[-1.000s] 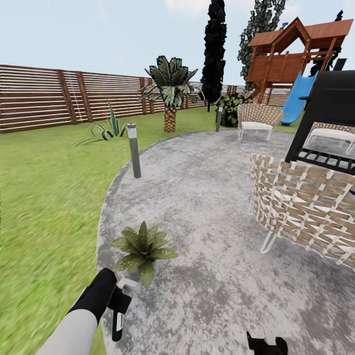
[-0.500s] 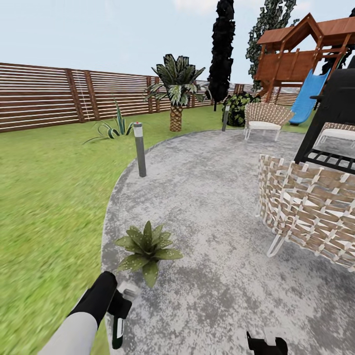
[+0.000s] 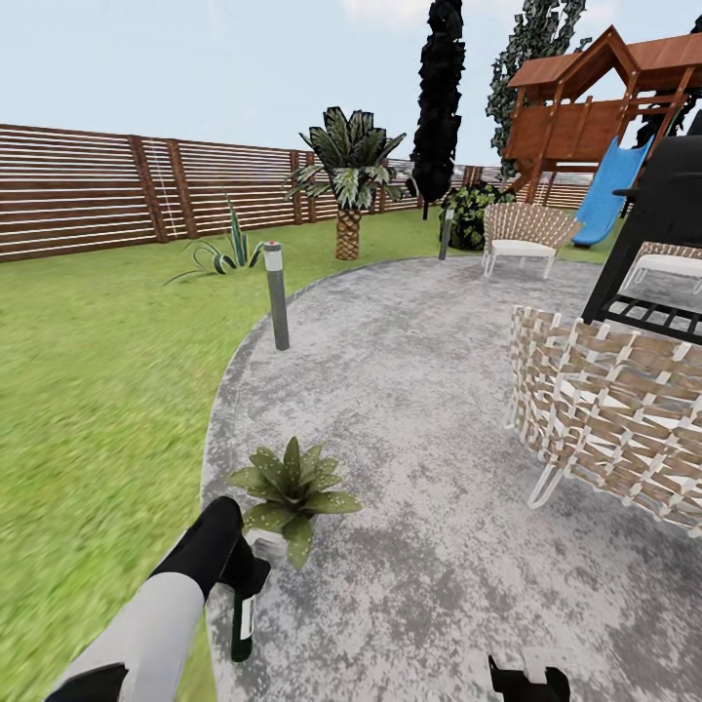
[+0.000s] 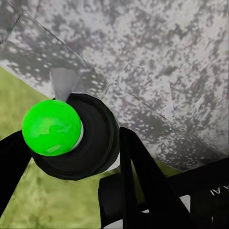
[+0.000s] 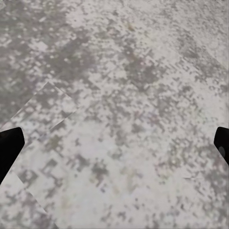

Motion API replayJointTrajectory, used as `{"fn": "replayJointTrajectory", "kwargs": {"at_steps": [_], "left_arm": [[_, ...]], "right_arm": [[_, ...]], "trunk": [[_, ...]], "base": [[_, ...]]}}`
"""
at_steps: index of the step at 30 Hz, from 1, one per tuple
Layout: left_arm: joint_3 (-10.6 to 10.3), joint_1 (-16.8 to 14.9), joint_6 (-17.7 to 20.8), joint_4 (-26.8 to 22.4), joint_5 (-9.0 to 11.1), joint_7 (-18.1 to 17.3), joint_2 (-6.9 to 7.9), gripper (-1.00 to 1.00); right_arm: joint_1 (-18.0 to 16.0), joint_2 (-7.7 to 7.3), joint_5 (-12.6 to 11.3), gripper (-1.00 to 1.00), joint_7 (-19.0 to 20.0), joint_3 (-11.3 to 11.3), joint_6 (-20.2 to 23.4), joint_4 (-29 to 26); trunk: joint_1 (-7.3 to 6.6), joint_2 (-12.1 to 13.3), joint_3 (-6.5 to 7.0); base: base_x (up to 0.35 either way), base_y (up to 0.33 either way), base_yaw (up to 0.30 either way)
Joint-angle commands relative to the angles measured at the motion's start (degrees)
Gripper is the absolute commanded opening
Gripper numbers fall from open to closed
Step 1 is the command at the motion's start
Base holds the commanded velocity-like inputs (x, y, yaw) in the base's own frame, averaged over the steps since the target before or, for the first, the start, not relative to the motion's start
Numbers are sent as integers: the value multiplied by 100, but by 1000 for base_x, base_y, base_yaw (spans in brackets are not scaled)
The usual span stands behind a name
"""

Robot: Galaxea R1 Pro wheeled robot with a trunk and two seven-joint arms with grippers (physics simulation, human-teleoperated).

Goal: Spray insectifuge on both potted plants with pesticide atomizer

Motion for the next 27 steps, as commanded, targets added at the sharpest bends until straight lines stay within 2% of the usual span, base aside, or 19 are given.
{"fn": "replayJointTrajectory", "kwargs": {"at_steps": [1,9,13,16,17,20,25,26,27], "left_arm": [[37,-26,23,8,-55,-55,1,-100],[16,-25,11,264,-59,-68,211,-100],[-53,-23,-8,503,-61,-67,151,-100],[-162,-182,34,540,-12,-69,108,-100],[-168,-365,39,576,-1,-120,128,-100],[-150,-599,43,599,-8,-302,177,-100],[-140,-732,46,604,-25,-349,261,-100],[-138,-750,46,605,-26,-350,280,-100],[-132,-768,49,598,-32,-351,411,-100]], "right_arm": [[-2,0,60,100,-21,-35,-20,11],[-2,-2,60,100,-20,-35,-20,15],[-2,-3,60,100,-18,-35,-20,15],[-3,0,60,100,-18,-35,-20,15],[-3,1,60,100,-18,-35,-20,15],[-2,1,60,100,-18,-35,-20,15],[0,-3,60,100,-18,-35,-20,15],[-2,-3,60,100,-18,-35,-20,15],[-3,0,63,100,-12,-30,-20,13]], "trunk": [[-1,-2,-6],[-1,-2,-6],[-1,-2,-6],[-1,-2,-6],[-1,-2,-6],[-1,-2,-6],[-1,-2,-6],[-1,-2,-6],[-1,-2,-6]], "base": [[0,0,0],[0,0,0],[0,0,0],[0,0,0],[0,0,0],[0,0,0],[0,0,0],[0,0,0],[0,0,0]]}}
